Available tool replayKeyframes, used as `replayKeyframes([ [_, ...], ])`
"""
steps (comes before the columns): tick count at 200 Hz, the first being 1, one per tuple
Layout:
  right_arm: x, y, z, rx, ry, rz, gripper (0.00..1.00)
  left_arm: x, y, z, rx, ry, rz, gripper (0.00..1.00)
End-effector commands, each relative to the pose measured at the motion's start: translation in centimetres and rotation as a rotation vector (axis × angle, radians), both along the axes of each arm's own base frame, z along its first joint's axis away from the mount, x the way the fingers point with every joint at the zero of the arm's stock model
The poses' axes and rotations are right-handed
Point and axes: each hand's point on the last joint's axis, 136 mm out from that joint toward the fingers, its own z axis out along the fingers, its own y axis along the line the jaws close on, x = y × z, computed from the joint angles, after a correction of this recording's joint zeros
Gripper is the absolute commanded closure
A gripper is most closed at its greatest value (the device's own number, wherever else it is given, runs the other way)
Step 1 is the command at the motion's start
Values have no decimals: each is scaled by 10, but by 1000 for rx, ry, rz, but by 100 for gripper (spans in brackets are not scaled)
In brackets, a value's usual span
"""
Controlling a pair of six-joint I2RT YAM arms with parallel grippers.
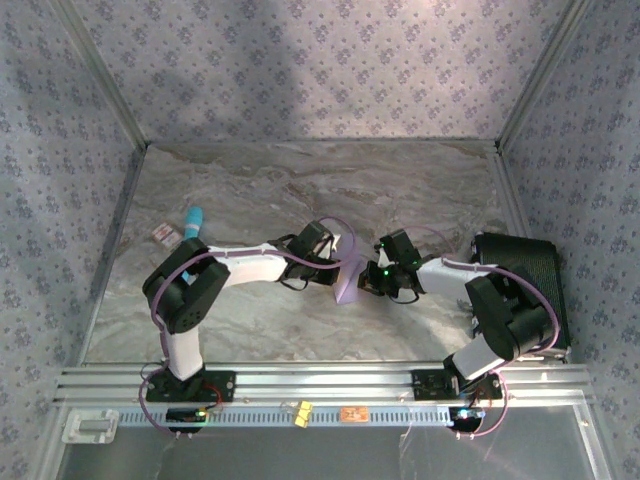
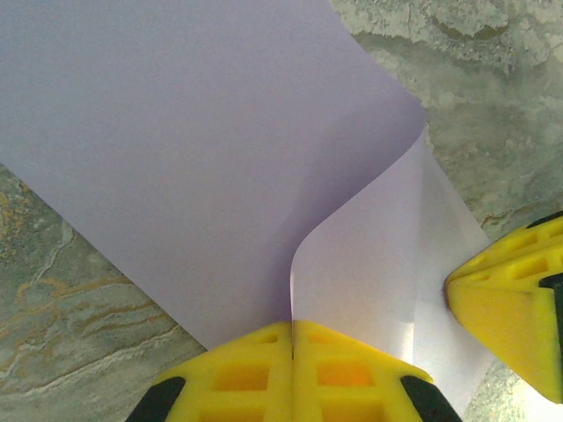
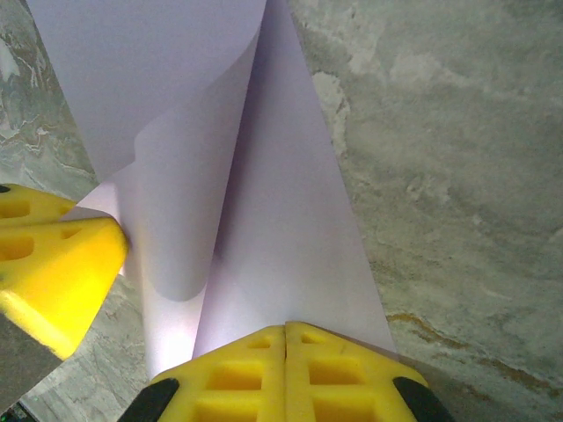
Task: Fold a paper plane with a square sheet of paper (pick it up from the middle)
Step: Fold the triangle a second time at the center of the table.
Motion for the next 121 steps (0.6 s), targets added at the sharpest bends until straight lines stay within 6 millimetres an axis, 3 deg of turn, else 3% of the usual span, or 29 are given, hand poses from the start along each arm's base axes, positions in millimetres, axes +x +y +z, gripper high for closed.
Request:
replayKeyframes([
  [1,-15,-14,-15,-57,60,-15,94,4,1,-7,13,4,10,100],
  [121,-10,-10,-9,-29,42,-19,93,-3,10,-16,25,23,26,100],
])
